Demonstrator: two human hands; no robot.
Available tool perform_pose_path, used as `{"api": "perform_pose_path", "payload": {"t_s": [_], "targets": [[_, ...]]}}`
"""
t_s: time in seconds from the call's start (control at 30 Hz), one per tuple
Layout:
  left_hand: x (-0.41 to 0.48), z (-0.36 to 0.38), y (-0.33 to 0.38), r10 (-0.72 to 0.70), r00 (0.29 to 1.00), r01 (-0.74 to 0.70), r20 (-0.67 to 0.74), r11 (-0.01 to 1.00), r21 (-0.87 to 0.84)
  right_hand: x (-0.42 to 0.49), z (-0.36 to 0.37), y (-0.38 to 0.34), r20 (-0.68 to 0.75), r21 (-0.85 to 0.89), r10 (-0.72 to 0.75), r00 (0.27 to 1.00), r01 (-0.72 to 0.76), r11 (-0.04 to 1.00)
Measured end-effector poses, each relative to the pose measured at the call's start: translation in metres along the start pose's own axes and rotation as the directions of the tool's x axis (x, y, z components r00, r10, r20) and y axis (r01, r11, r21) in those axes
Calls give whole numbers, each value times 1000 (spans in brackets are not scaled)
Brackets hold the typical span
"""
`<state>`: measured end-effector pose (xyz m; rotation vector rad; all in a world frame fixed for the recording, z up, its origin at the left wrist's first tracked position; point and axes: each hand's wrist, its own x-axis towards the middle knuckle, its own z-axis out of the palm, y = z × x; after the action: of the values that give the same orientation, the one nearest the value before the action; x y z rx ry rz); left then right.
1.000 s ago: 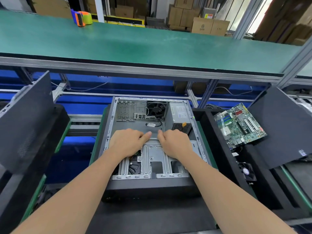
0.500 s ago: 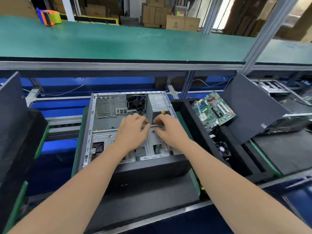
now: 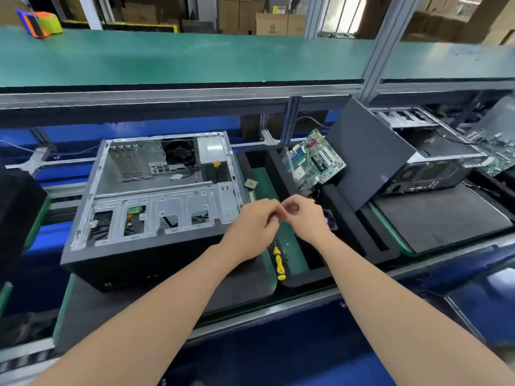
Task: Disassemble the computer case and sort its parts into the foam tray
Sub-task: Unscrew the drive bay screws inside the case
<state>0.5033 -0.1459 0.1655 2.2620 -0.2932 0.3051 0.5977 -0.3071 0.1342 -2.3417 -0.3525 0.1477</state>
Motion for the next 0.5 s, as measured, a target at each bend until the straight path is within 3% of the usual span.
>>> {"api": "perform_pose_path", "payload": {"t_s": [0.17,0.33,0.5], "targets": [[-20,49,-1,-261,957,271,128,960,-67,-26,-1,46,108,75,144,984,-153,985],[-32,83,-20,-573,796,599,194,791,-124,-37,15,64,193,229,265,945,-306,924],[-35,104,-38,-701,677,736,227,648,-194,-41,43,71,316,372,392,864,-493,786]]}}
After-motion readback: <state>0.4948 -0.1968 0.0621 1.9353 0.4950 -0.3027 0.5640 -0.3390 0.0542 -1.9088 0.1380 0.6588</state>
